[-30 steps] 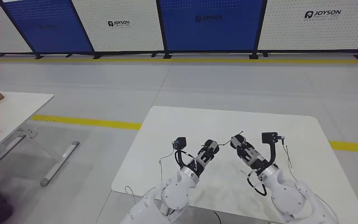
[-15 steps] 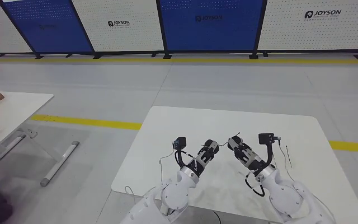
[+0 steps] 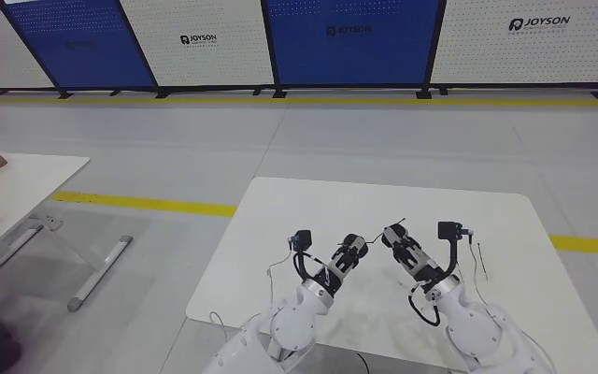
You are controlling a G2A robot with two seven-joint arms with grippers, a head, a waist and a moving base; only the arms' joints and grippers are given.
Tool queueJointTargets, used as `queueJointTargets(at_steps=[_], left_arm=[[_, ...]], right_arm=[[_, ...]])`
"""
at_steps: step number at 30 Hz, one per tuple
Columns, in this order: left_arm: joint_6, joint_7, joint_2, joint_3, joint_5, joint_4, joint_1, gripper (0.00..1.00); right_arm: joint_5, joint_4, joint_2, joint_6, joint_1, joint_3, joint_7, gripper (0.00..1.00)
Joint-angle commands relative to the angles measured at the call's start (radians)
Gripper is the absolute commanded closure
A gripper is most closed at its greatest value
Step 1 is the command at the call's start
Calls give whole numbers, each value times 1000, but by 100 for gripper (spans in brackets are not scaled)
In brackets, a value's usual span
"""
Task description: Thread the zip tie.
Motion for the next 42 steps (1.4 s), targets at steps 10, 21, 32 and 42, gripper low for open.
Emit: queueJointTargets(at_steps=[10,21,32,42], left_arm=[[-25,31,-7,-4,-7,6,4,100],[-25,31,-7,-4,-7,6,4,100],[-25,31,-7,-4,-7,6,4,100],[-25,31,-7,-4,-7,6,4,100]], right_arm=[[-46,-16,-8,-1,-23,31,-58,100],[-56,-31,-11,3,-38,32,-59,100],[-65,-47,-21,1,-60,44,-57,100],[-69,-50,-29,-2,-70,60,-39,100]])
